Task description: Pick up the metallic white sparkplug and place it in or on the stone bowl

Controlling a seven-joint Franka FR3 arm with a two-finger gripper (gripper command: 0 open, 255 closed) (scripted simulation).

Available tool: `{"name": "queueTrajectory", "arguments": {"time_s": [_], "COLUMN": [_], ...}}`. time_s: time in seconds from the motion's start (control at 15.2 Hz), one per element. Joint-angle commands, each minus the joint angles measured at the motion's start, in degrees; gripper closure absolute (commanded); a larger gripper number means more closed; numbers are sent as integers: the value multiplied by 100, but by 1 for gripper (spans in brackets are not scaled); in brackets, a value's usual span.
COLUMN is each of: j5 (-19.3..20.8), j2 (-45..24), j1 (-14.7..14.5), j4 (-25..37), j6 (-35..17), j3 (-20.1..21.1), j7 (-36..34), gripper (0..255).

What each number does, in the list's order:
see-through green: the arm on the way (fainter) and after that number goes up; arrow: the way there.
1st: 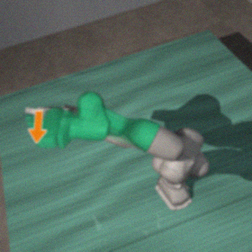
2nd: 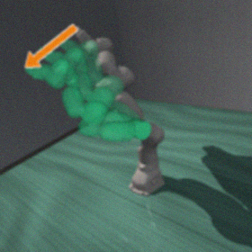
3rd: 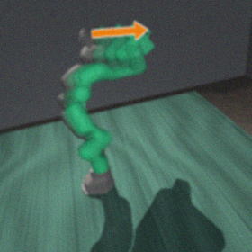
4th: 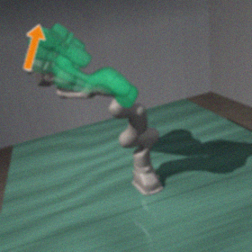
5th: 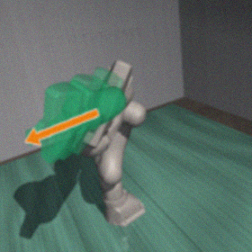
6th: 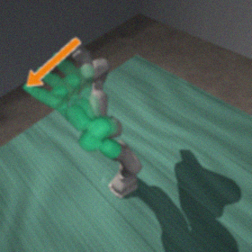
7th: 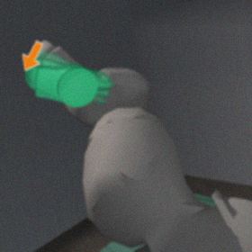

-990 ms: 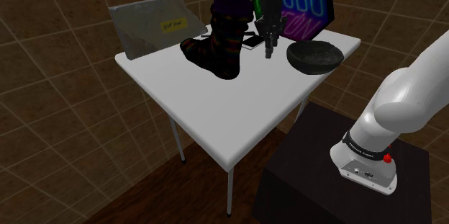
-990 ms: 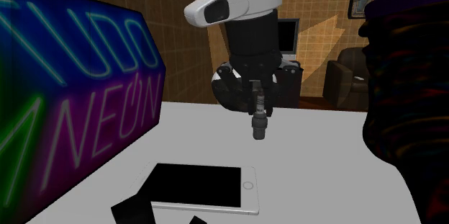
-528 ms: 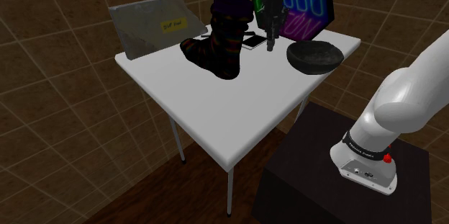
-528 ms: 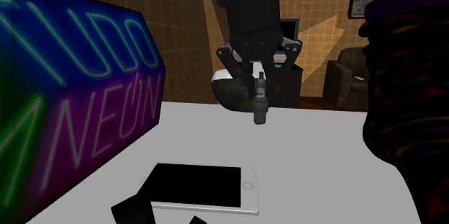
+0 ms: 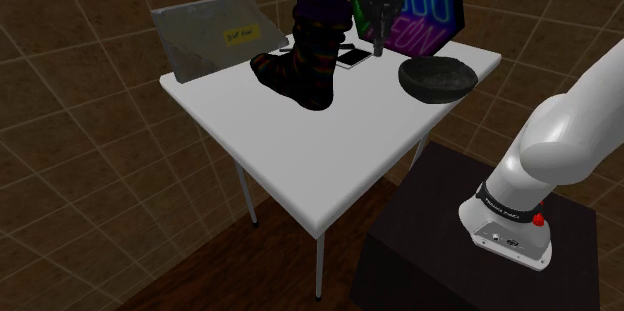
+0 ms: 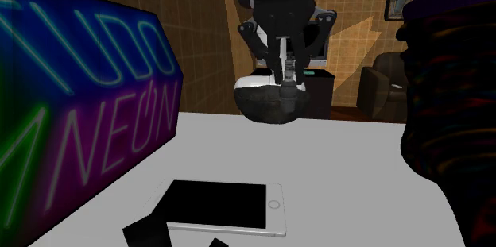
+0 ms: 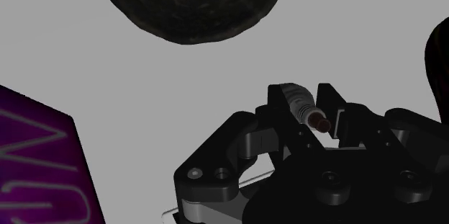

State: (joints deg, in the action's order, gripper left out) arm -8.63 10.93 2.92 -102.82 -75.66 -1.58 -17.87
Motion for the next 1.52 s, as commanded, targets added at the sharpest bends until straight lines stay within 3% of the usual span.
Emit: {"name": "queueTrajectory", "arguments": {"time_s": [0.0,0.86,1.45], "j5": [-11,-70,93], "j2": [-31,-394,1516], "j1": [-6,-4,100], "j4": [191,1584,-59], "j6": [159,1180,1477], "j3": [6,-23,-149], "j7": [-38,-177,21], "gripper": [255,255,255]}}
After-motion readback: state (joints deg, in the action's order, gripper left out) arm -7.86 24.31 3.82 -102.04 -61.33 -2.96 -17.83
